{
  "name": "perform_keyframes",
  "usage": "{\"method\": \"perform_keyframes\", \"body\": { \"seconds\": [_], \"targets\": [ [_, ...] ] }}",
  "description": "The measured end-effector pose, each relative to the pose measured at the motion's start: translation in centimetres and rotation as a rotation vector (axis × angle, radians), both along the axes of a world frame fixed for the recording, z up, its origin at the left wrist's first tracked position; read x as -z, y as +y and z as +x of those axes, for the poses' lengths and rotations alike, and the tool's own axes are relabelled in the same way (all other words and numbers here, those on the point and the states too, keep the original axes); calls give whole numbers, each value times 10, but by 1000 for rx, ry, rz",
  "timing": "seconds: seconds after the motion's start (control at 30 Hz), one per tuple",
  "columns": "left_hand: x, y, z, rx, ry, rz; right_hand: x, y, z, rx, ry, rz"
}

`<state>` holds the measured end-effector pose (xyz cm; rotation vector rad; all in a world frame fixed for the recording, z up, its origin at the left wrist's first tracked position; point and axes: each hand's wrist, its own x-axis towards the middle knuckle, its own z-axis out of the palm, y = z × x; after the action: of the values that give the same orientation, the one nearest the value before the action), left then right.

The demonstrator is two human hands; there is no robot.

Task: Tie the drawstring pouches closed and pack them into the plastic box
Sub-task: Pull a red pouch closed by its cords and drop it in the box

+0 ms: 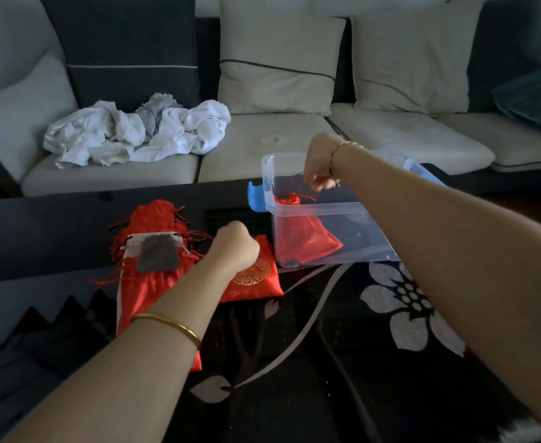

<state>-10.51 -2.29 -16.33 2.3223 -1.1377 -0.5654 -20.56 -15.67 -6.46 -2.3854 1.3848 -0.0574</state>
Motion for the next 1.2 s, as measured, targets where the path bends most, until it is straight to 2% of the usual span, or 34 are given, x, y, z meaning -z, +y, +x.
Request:
{"method": "perform_keyframes", "body": {
  "seconds": [0.1,0.17,0.2,0.3,0.37,0.47,0.53,0.6,0.63,0.7,0.77,0.8,0.93,1.0,1.13,1.2],
  "targets": [
    [24,19,-15,186,-187,226,-9,22,-16,49,-358,-24],
    [32,31,-22,206,-228,288,-7,57,-35,10,-560,91],
    [34,37,-25,209,-233,270,-1,74,-44,-28,-581,154],
    [35,52,-31,297,-139,207,39,107,-58,-39,-276,342],
    [29,66,-38,377,-12,172,77,118,-60,28,-152,456],
    [25,79,-45,348,197,117,117,127,-57,37,6,282],
    [28,84,-50,279,348,102,128,134,-55,23,20,174],
    [32,83,-51,190,437,94,134,134,-52,31,15,168],
    [33,81,-51,143,449,73,134,135,-51,45,5,190],
    [36,79,-46,48,353,-6,136,133,-53,37,-30,204],
    [39,76,-36,-2,150,-51,133,132,-58,-10,-112,189],
    [38,77,-33,7,115,-82,132,130,-62,-25,-182,194],
    [34,77,-27,135,265,-249,120,129,-80,-22,-404,217],
    [29,75,-27,164,217,-311,116,128,-87,22,-478,211],
    [13,75,-30,193,110,-465,106,130,-94,258,-875,431],
    [9,75,-32,229,57,-498,103,129,-98,277,-981,481]
  ]
}}
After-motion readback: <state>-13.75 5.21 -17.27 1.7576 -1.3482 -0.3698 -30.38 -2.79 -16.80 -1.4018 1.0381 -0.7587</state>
